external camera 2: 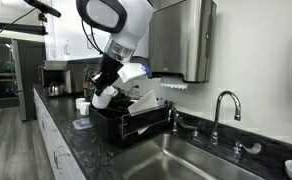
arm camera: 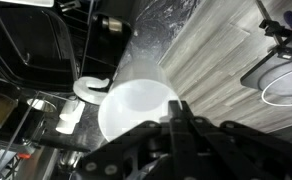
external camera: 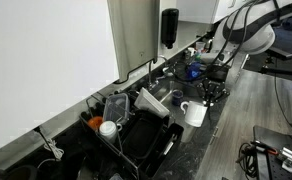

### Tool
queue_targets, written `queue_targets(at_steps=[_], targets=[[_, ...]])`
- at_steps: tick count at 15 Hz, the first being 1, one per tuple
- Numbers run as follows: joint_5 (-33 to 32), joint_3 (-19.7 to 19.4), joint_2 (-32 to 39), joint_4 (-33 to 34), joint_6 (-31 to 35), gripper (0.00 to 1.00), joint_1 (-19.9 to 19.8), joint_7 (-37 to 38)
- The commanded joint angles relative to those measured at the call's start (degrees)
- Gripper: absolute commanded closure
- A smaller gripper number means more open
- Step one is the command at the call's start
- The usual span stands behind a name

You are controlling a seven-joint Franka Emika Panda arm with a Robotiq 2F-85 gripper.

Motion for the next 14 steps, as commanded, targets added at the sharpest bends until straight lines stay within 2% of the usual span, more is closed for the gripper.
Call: queue_targets(at_steps=[1, 2, 3, 10, 14], targets=[[1.2, -0.9, 0.2, 0.9, -1.1, 1.0, 0.6, 0.4], [0.8, -0.7, 0.5, 1.0, -0.1, 1.0, 0.7, 3.3], [-0.1, -0.7, 0.0, 0.1, -0.1, 0.99, 0.7, 1.4], [-0.1, -0.7, 0.0, 0.3, -0.1, 1.0, 0.8, 3.2], [1.0, -0.3, -0.7, 1.3, -3.8, 1.0, 1.7, -2.3]])
